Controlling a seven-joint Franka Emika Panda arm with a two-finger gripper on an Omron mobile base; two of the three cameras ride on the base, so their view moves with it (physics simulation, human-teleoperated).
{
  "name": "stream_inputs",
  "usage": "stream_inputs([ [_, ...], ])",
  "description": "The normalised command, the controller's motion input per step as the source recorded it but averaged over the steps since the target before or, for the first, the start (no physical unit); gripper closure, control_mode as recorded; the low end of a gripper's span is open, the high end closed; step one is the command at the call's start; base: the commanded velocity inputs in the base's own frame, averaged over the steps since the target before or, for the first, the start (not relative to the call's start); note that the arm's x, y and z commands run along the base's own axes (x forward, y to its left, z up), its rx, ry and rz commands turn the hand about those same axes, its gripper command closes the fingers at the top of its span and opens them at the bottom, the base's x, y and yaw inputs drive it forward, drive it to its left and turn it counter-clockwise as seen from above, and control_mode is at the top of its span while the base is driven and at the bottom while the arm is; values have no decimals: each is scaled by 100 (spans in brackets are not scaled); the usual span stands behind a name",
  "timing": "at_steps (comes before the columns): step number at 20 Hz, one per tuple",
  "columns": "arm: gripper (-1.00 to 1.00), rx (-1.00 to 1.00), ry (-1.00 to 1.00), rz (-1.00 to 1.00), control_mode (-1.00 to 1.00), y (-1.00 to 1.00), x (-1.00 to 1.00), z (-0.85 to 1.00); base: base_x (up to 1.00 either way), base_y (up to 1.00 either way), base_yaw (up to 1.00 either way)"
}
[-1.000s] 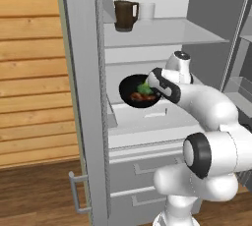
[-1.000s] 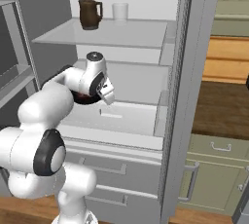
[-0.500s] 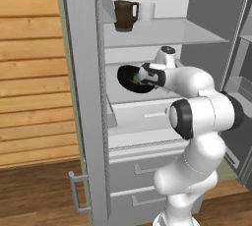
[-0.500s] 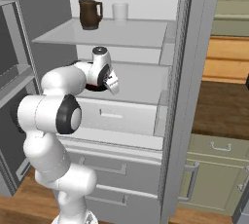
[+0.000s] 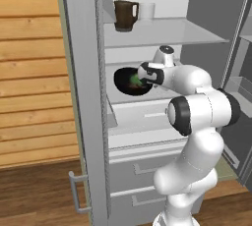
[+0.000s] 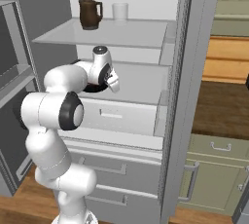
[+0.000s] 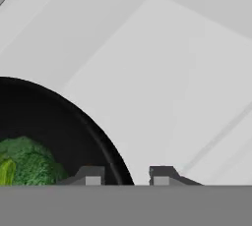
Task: Pick the chicken drumstick and broccoli from their plates and place them in the bowl. Then put the bowl in the fridge.
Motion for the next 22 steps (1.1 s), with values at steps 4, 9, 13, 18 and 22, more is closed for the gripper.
stream_inputs([
  [4, -100, 2, -12, 0, -100, 0, -5, 2, 0, 0, 0],
  [9, -100, 6, -21, 5, -100, -19, -61, 35, 0, 0, 0],
  [13, -100, 0, -24, 16, -100, -10, -100, 40, 0, 0, 0],
  [18, -100, -19, 1, 21, -100, 0, -97, 82, 0, 0, 0],
  [22, -100, -32, 1, 23, -100, -20, -100, 32, 0, 0, 0],
])
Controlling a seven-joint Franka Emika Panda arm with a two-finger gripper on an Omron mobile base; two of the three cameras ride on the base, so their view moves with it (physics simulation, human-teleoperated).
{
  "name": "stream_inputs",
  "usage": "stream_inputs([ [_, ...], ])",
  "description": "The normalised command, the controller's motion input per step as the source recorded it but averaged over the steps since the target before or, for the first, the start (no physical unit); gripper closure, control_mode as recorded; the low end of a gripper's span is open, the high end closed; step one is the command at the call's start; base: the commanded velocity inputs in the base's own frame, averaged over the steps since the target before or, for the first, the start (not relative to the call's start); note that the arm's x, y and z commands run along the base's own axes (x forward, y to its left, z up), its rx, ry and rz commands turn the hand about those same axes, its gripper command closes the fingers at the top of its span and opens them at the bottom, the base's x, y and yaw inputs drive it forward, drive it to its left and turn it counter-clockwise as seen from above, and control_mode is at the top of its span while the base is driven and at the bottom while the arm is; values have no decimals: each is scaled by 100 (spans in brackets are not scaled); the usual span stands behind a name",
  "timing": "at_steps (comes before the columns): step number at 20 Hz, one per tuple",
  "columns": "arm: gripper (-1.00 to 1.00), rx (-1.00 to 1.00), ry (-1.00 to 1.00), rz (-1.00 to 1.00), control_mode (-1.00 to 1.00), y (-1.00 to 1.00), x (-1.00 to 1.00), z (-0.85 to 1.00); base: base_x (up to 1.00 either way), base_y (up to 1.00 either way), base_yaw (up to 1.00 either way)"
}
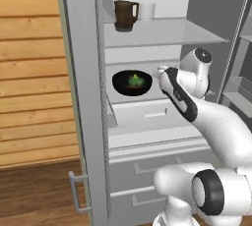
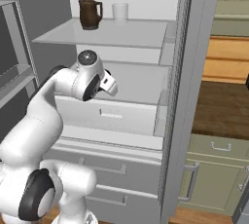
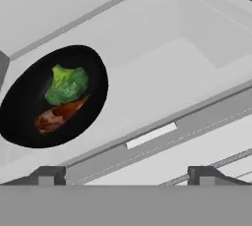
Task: Pick the chicken drumstick and broccoli from their plates and place them in the bowl. Then put the bowl in the fridge.
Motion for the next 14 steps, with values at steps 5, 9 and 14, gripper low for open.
stream_inputs([
  [5, -100, -27, 0, 13, -100, -33, -100, 0, 0, 0, 0],
  [9, -100, -27, 0, 10, -100, -10, -100, -31, 0, 0, 0],
  [14, -100, -15, 0, 3, -100, 3, -100, -49, 0, 0, 0],
])
